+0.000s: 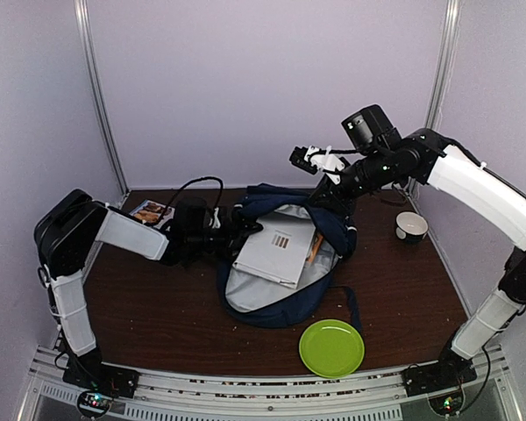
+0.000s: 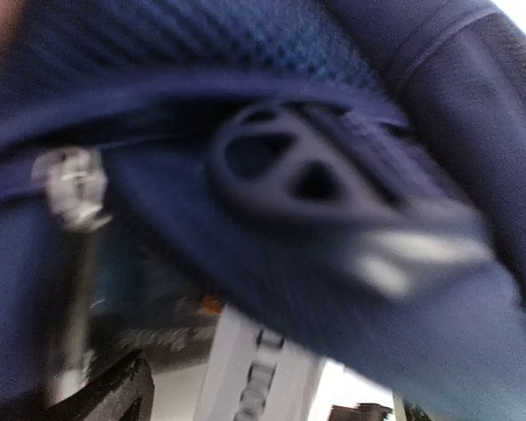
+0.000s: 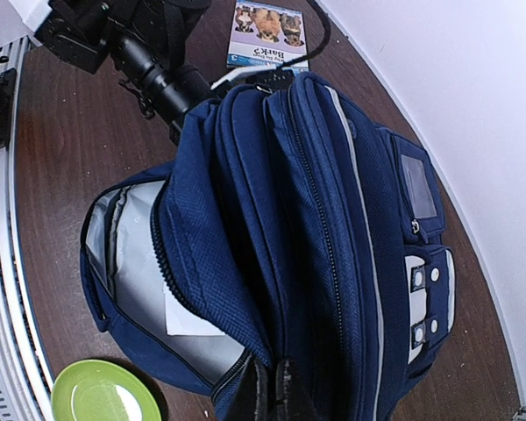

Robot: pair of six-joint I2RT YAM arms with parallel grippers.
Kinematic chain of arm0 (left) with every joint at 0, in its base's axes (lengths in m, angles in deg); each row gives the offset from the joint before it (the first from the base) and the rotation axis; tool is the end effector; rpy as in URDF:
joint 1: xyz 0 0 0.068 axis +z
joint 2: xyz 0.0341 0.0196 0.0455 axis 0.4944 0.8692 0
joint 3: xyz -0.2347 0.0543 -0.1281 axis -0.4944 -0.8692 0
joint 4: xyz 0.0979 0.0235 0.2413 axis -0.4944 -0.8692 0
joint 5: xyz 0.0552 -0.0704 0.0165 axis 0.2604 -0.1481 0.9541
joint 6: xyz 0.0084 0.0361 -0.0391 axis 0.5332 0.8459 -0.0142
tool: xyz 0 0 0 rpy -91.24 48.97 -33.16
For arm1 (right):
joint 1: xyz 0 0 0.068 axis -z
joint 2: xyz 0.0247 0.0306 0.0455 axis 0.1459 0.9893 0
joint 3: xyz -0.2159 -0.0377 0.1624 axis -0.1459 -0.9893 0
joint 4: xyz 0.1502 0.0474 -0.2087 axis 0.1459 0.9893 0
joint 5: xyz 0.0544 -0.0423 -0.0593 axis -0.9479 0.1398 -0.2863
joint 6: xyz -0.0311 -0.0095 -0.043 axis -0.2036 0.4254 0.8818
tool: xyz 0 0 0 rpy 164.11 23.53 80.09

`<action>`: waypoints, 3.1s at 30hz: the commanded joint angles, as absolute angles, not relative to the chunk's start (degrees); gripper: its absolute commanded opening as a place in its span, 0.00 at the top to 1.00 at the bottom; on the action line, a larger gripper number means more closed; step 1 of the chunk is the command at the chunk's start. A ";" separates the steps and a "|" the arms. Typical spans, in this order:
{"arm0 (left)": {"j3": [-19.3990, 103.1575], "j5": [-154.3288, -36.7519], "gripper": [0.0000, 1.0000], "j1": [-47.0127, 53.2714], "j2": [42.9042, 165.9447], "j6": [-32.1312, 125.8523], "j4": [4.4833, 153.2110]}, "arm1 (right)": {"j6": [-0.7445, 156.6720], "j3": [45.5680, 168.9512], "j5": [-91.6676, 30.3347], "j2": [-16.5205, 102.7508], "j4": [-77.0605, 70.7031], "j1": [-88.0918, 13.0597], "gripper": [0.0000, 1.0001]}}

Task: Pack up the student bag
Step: Place the book in the largest pocket of the bag, then adjust the book in the largest pocket of the bag, then place the largest pocket of the student bag.

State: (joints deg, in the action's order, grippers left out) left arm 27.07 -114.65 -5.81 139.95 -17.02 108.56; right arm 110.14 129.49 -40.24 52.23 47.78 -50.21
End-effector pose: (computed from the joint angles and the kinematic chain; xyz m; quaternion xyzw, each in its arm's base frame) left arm 0.3214 -0.2488 0.1595 -0.1505 0.8012 -0.5600 0.1478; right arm 0.2416 0.2303 0.3948 -0.5522 0.7254 0.1917 0.3635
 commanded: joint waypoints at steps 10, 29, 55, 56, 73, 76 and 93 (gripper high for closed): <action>24.13 -88.24 0.02 -8.11 114.12 6.95 68.84 | 110.88 129.13 -41.50 47.60 43.69 -51.11 1.00; 11.34 -60.26 1.00 -40.37 105.79 33.04 77.78 | 110.48 131.39 -42.10 50.18 44.31 -51.11 1.00; 40.05 -61.86 1.00 -30.66 140.01 39.85 85.42 | 110.17 128.12 -44.91 48.19 44.50 -51.46 1.00; 41.65 -62.22 1.00 -30.41 141.03 40.35 84.94 | 110.23 127.93 -44.81 48.13 44.41 -51.48 1.00; 24.06 -70.08 0.92 -30.64 129.20 41.72 92.51 | 112.49 119.56 -45.82 48.72 40.95 -51.46 1.00; 16.35 -67.90 0.85 -32.90 121.01 42.53 92.80 | 115.68 118.03 -46.89 51.32 42.01 -52.07 1.00; 4.60 -59.15 0.34 -11.22 92.45 21.32 69.57 | 114.93 114.52 -48.65 53.67 40.40 -55.78 0.67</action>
